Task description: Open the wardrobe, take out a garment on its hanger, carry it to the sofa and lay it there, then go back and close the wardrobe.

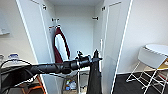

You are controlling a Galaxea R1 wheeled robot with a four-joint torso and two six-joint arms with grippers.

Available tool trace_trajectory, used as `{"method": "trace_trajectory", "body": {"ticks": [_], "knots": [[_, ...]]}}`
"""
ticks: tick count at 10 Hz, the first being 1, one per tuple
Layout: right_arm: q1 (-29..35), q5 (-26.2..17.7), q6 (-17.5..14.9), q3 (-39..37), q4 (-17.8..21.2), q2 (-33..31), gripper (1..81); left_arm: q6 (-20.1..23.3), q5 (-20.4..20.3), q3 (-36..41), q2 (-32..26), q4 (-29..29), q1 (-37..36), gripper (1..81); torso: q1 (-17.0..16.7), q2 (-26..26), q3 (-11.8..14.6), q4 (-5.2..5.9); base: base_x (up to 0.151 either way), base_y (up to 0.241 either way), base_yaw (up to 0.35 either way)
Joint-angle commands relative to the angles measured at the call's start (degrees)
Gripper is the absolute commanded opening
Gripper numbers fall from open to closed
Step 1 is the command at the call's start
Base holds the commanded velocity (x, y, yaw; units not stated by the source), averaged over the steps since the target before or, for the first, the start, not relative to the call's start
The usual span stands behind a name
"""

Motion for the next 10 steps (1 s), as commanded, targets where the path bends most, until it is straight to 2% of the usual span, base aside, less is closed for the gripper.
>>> {"method": "trace_trajectory", "body": {"ticks": [1, 10], "knots": [[1.9, -2.9, -0.2, 0.3, 0.0, 0.2, 81.1, 0.2, -2.4, 1.1, 0.3, 0.6, -10.1, 1.0, 0.0, 0.0, 0.0, 0.0, 0.0, 0.0, -0.306], [1.6, -2.9, -0.4, 0.6, -0.1, 0.4, 81.1, -0.5, -2.5, 1.5, 0.2, 1.0, -11.8, 1.0, 0.0, 0.0, 0.0, 0.0, 0.0, 0.0, -0.332]]}}
